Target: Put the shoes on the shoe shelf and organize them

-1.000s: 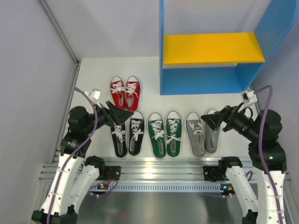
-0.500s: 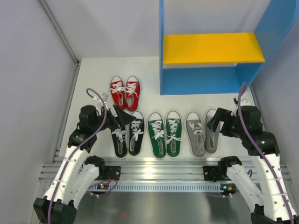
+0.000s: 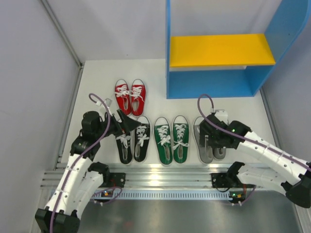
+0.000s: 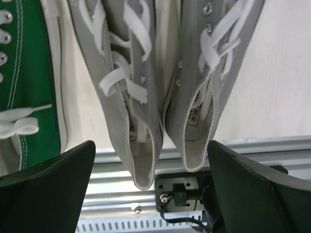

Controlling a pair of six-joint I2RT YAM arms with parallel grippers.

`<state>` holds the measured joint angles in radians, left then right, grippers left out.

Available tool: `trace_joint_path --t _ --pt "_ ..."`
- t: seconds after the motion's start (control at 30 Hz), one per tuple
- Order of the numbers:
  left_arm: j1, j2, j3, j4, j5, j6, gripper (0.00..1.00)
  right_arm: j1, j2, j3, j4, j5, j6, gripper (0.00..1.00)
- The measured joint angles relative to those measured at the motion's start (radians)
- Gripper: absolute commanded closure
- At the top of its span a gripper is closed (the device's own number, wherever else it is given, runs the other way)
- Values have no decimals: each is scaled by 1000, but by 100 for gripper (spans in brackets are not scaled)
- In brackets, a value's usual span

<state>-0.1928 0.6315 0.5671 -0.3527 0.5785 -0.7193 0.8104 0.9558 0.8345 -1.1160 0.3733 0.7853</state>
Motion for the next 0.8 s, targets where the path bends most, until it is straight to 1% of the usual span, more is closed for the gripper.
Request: trace_joint_path --t 0.2,0.37,0.43,0.6,0.67,0.73,0.8 --pt "0 -40 -1 0 0 5 1 17 5 13 -34 122 85 7" --pt "0 -38 -1 1 0 8 1 17 -12 6 -42 150 130 14" --pt "0 -36 -1 1 0 8 1 17 -41 -10 -56 157 164 15" --pt "0 -31 -1 1 1 8 1 18 -156 -23 -132 212 275 15" --pt "0 -26 -1 1 1 8 1 18 -181 -23 -154 222 309 13" --pt "0 -24 -1 0 1 8 1 18 -177 -26 -162 229 330 12" --pt "0 -19 -1 1 2 8 2 18 -139 -40 -162 229 346 10"
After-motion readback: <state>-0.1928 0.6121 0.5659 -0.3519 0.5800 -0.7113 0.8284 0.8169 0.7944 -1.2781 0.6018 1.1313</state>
